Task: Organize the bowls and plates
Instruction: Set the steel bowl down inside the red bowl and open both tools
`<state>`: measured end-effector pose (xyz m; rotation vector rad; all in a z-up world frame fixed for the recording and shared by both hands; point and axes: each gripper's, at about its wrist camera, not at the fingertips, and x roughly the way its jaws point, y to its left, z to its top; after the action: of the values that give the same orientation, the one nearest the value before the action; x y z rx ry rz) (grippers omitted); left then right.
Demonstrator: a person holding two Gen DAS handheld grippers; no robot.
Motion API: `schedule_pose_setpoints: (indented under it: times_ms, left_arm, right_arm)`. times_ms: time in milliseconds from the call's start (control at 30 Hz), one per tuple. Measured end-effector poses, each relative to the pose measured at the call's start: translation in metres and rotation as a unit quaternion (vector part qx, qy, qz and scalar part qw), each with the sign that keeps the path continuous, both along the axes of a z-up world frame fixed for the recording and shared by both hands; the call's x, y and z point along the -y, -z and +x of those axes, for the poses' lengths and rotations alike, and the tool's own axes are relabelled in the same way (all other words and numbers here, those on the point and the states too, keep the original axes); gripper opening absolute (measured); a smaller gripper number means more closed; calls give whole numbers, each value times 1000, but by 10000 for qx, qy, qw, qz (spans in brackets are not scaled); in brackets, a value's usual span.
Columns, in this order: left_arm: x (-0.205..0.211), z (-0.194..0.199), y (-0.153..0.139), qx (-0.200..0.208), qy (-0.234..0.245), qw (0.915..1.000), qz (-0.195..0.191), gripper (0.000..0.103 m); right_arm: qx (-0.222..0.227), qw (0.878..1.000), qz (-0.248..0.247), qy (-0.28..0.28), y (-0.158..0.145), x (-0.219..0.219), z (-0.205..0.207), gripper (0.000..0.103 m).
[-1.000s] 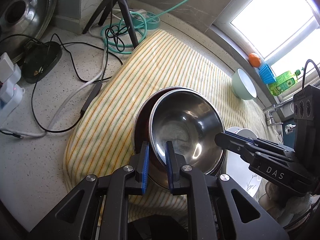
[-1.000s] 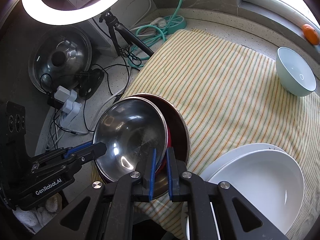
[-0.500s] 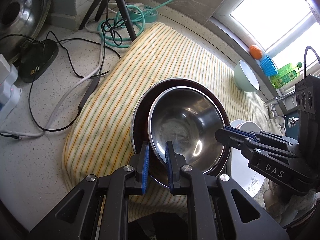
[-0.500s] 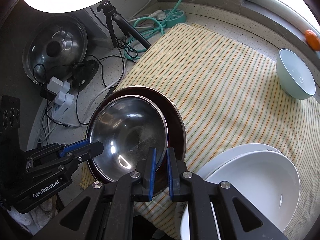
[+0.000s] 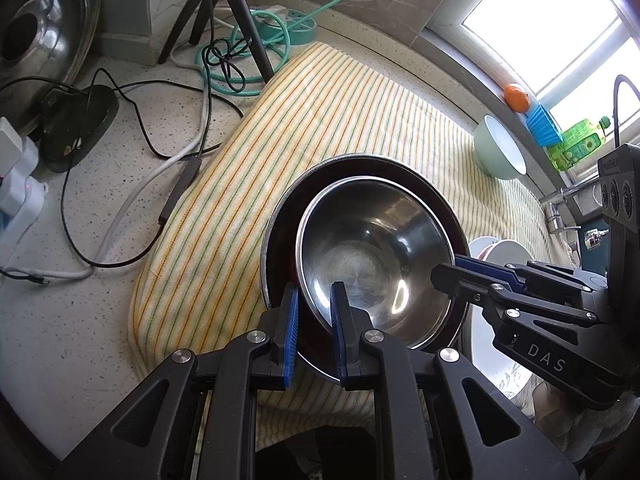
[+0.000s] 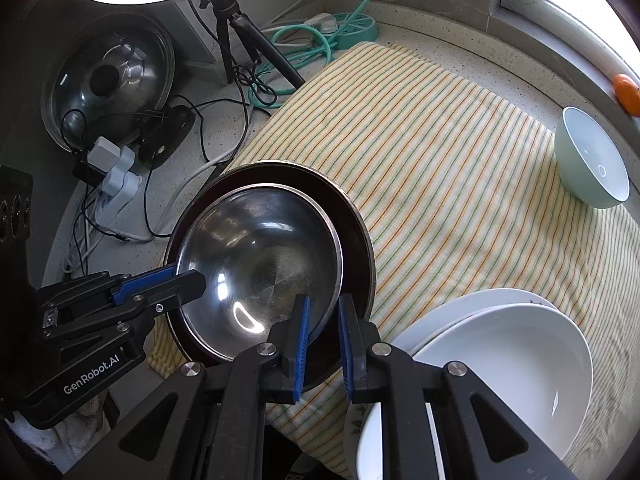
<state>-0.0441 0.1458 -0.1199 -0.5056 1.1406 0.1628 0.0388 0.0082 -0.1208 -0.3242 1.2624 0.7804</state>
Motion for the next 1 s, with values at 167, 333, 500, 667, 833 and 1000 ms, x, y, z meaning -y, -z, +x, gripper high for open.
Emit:
schedule_pose_setpoints:
  times_ms: [167, 333, 500, 667, 833, 1000]
  left_arm:
    - [2, 1, -1, -14, 56, 10000, 16, 14]
    - [3, 2, -3, 13, 49, 10000, 15, 14]
    - [2, -1, -8, 89, 11, 9999, 112, 14]
    - [0, -2, -10, 117, -15, 9999, 116, 14]
    - [4, 0, -13, 183, 58, 9995, 262, 14]
    - [3, 3, -12, 189, 49, 9994, 298, 14]
  right_arm:
    - [15, 10000, 40, -6, -2, 0, 0, 19]
    - [107, 9999, 118, 6, -8, 2, 0, 22]
    - [148, 9996, 239, -17, -17, 5, -1, 22]
    - [129, 9996, 265, -17, -17, 7, -2, 22]
    - [46, 9996, 269, -25, -16, 10, -2, 22]
    - [12, 9996, 283, -8, -14, 11, -4, 22]
